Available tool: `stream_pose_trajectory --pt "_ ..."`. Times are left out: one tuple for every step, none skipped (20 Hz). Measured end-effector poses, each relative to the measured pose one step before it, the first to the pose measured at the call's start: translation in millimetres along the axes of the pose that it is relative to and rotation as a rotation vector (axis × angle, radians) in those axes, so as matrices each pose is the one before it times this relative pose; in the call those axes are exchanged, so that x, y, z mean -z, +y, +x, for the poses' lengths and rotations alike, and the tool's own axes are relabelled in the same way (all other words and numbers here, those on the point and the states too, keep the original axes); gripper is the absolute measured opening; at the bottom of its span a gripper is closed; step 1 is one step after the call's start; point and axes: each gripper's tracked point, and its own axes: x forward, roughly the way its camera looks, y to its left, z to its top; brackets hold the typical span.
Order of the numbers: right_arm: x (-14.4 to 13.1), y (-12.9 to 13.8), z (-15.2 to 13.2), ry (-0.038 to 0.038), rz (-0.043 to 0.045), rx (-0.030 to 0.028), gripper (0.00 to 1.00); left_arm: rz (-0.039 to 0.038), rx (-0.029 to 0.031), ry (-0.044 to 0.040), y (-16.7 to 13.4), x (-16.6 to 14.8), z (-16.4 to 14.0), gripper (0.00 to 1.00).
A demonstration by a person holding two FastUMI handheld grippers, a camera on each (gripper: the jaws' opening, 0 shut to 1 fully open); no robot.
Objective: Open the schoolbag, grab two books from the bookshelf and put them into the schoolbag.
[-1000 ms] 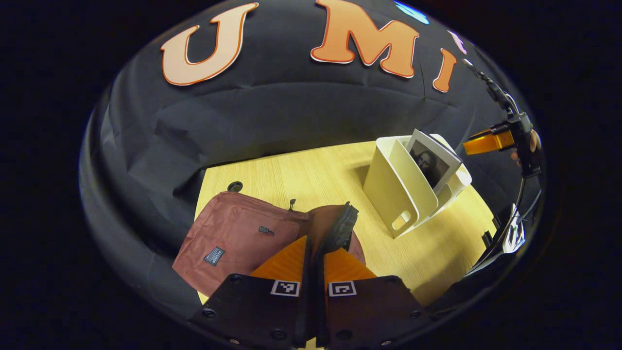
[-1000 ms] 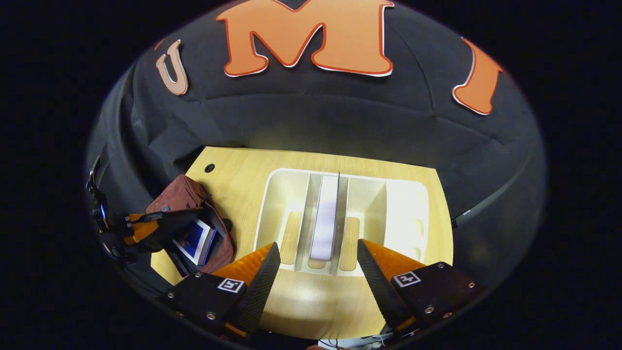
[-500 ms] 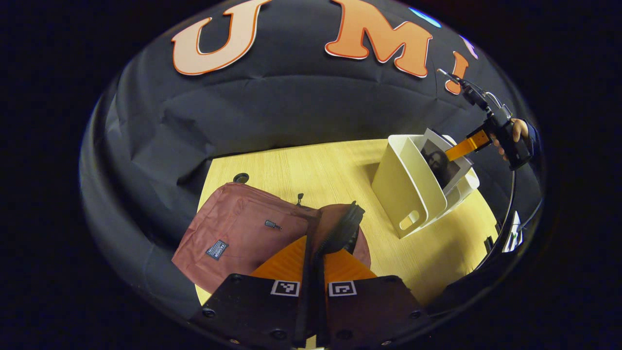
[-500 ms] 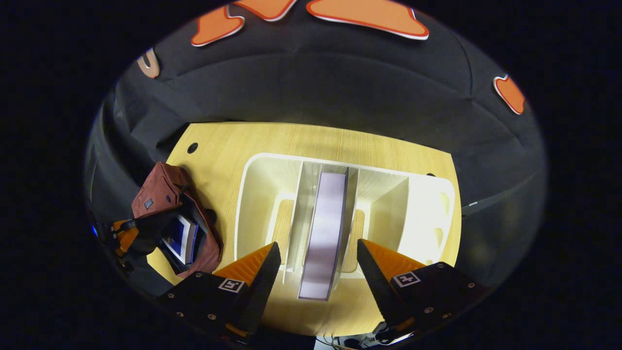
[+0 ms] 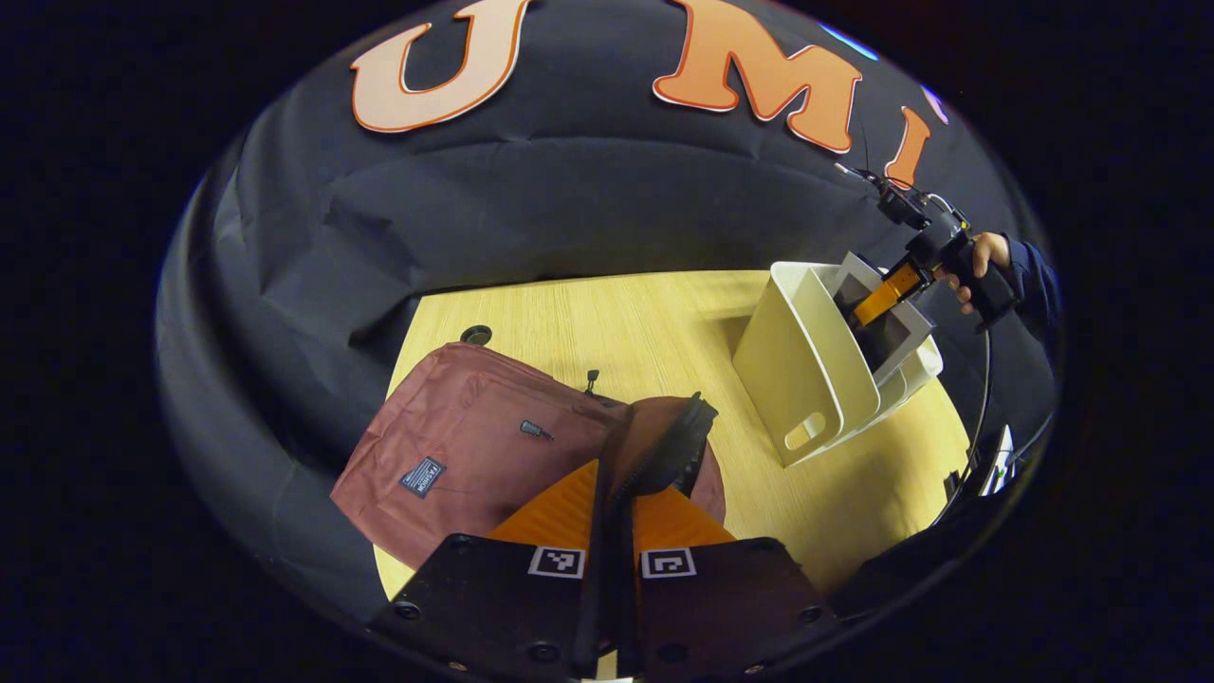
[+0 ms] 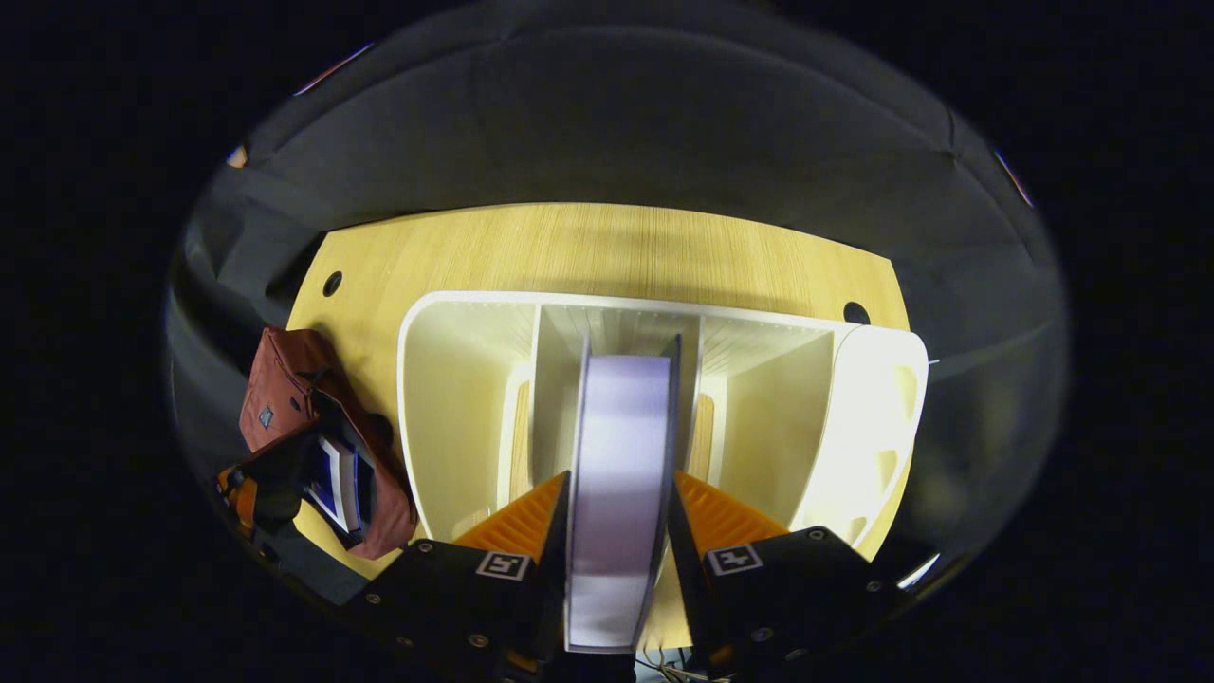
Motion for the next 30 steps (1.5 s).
stream_pose_trajectory --pt "-0.01 -2.24 0.58 0.00518 0.01791 0.00142 0.43 0.00205 -0.00091 -0.00146 0.00 0.10 -0.67 0.07" --pt "0.26 -5.13 -4.20 -0.00199 0.01165 0.00988 0.41 0.00289 0.00007 -0.00218 0.06 -0.77 -0.58 0.07" --pt "-1.85 -1.31 -4.09 -0.00573 0.01544 -0.00011 0.45 0.00298 0.00227 -0.00343 -0.33 -0.52 -0.79 0.07" --pt "-0.88 0.24 -7.51 -0.00978 0.00810 -0.00266 0.48 0.00153 0.00362 -0.00389 -0.88 -0.36 -0.20 0.07" --pt "-0.65 -0.60 -10.90 -0.01053 0.00805 -0.00284 0.39 0.00149 0.00515 -0.00086 -0.32 0.03 -0.39 0.07" --pt "-0.08 -2.04 -9.37 -0.01341 0.00275 -0.00161 0.39 0.00095 0.00460 -0.00213 0.08 0.90 -0.34 0.08" --pt "-1.75 -2.22 -11.38 -0.01675 0.00290 0.00088 0.39 0.00182 0.00539 -0.00122 -0.38 -0.44 -0.34 0.08" --pt "-1.43 -0.89 -12.77 -0.02080 -0.00006 -0.00033 0.39 0.00183 0.00340 -0.00164 1.92 1.02 0.81 0.08" --pt "-2.71 0.68 -15.08 -0.02419 0.00458 -0.00294 0.39 0.00118 0.00551 -0.00037 -0.19 0.22 0.23 0.07" --pt "-3.41 0.73 -15.03 -0.02431 0.00326 -0.00587 0.39 0.00392 0.00317 0.00115 0.18 -0.64 -0.93 0.08" --pt "-1.75 0.33 -15.08 -0.02275 0.00229 -0.00737 0.39 0.00604 0.00342 -0.00101 0.53 -1.01 -0.74 0.08" --pt "-2.16 0.97 -15.79 -0.02218 0.00206 -0.00697 0.39 0.00909 0.00506 -0.00119 -0.73 -0.40 -0.49 0.08" --pt "-3.19 1.09 -15.90 -0.01986 -0.00038 -0.00635 0.39 0.01014 0.00365 -0.00252 0.71 -1.03 -1.56 0.08" --pt "-0.11 0.90 -15.90 -0.02262 0.00072 -0.00623 0.39 0.01084 0.00364 -0.00231 0.87 -0.51 -1.35 0.08" --pt "-2.18 1.82 -14.90 -0.02340 0.00359 -0.00021 0.38 0.00977 0.00295 -0.00246 1.07 -0.64 -0.60 0.07" --pt "-2.05 3.19 -13.49 -0.02964 0.01299 0.00082 0.38 0.00491 0.00484 -0.00316 0.63 0.52 -0.54 0.07" --pt "-0.32 3.80 -10.42 -0.01949 0.00712 -0.00610 0.38 0.00276 0.00496 -0.00087 0.46 -0.22 0.15 0.07" --pt "1.45 4.37 -12.47 -0.01656 0.01538 -0.01141 0.38 0.00126 0.00539 -0.00302 1.50 0.56 -0.45 0.07" --pt "3.70 5.83 -9.41 -0.00334 0.00860 -0.01333 0.38 0.00225 0.00632 0.00140 1.19 0.68 -0.71 0.07" --pt "3.22 4.37 -7.41 -0.00684 0.00799 -0.01016 0.38 0.00462 -0.00027 -0.00342 2.45 -0.66 -0.03 0.07" --pt "3.24 4.58 -6.62 -0.00604 0.00259 -0.00454 0.38 0.00569 0.00256 0.00138 1.52 -0.59 -0.45 0.07" --pt "5.82 4.36 -3.56 -0.00894 0.00810 -0.00511 0.37 0.00851 -0.00040 0.00009 2.09 0.59 -0.22 0.07" --pt "4.45 5.99 -0.85 -0.00207 0.00779 -0.00891 0.37 0.00778 0.00303 -0.00319 0.94 -1.78 -1.05 0.07" --pt "6.43 7.18 -1.79 0.00013 0.01105 -0.01689 0.37 0.00876 -0.00030 0.00057 1.93 -1.48 -2.09 0.08" --pt "5.95 8.61 -0.77 0.00336 0.01445 -0.02266 0.37 0.00879 0.00105 -0.00021 0.85 -0.82 -1.74 0.07" --pt "6.57 8.86 0.11 0.00411 0.01227 -0.02353 0.37 0.00698 0.00265 -0.00053 0.56 -1.20 -0.17 0.07" --pt "5.78 8.13 2.22 0.00185 0.01291 -0.01935 0.37 0.00404 0.00282 -0.00189 0.71 -1.75 -1.98 0.07" --pt "7.50 7.34 1.74 0.00334 0.00635 -0.01944 0.37 0.00175 0.00327 -0.00178 4.57 -0.83 -4.54 0.07" --pt "6.87 7.31 3.07 0.00454 0.00959 -0.01827 0.37 0.00236 -0.00076 -0.00328 2.34 -2.77 -3.24 0.07" --pt "8.28 8.35 3.37 0.00659 0.01100 -0.02315 0.37 0.00196 0.00038 -0.00151 2.73 -2.57 -2.63 0.08"
